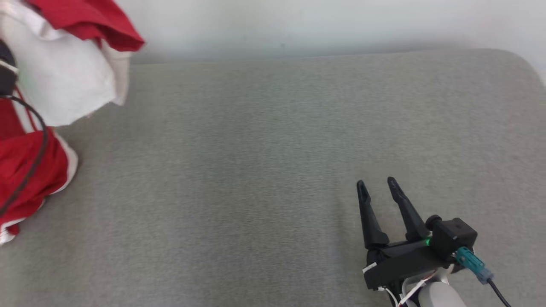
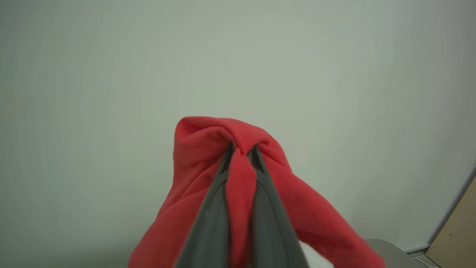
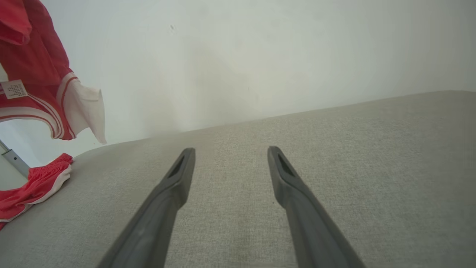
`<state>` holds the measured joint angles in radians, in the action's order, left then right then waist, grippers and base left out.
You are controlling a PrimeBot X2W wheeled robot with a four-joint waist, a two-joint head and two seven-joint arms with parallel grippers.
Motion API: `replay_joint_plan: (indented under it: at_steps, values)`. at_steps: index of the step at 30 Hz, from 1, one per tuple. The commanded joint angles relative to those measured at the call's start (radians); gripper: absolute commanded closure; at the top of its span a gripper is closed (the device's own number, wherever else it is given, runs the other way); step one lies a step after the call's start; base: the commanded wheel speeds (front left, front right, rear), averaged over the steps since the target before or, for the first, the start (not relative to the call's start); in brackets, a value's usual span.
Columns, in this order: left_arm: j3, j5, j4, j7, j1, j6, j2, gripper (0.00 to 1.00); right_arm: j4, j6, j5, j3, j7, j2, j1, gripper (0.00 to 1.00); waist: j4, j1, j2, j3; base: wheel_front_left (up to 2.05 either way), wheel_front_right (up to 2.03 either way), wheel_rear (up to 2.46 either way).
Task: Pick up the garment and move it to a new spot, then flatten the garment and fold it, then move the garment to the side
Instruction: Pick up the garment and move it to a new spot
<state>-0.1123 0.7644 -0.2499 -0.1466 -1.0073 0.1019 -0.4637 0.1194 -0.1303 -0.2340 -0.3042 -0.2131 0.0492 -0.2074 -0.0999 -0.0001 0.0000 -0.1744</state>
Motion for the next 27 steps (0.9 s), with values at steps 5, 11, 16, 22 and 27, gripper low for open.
replay_joint_plan:
  at_steps: [5,11,16,22,27]
  values:
    - [-0.041,-0.002,0.098,-0.043,0.031,-0.022,0.022,1.0,0.008,-0.001,-0.011,0.029,-0.016,0.001,0.022,0.0,-0.11,0.0001,0.0,-0.005,0.0,0.0,0.0]
    - [-0.096,-0.005,0.195,-0.077,0.052,-0.032,0.06,1.0,0.015,-0.001,-0.015,0.046,-0.025,0.001,0.035,0.0,-0.198,0.0001,0.0,-0.011,0.0,0.0,0.0]
    - [-0.151,-0.023,0.258,-0.087,0.069,-0.042,0.099,1.0,0.017,-0.001,-0.025,0.048,-0.032,0.001,0.034,0.0,-0.255,0.0001,0.0,-0.017,0.0,0.0,0.0]
    - [-0.195,-0.031,0.272,-0.075,0.124,-0.059,0.141,1.0,0.019,-0.001,-0.036,0.033,-0.038,0.001,0.036,0.0,-0.309,0.0001,0.0,-0.03,0.0,0.0,0.0]
    - [-0.225,-0.035,0.258,-0.048,0.223,-0.073,0.165,1.0,0.024,-0.001,-0.045,0.031,-0.044,0.0,0.041,0.0,-0.344,0.0001,0.0,-0.046,0.0,0.0,0.0]
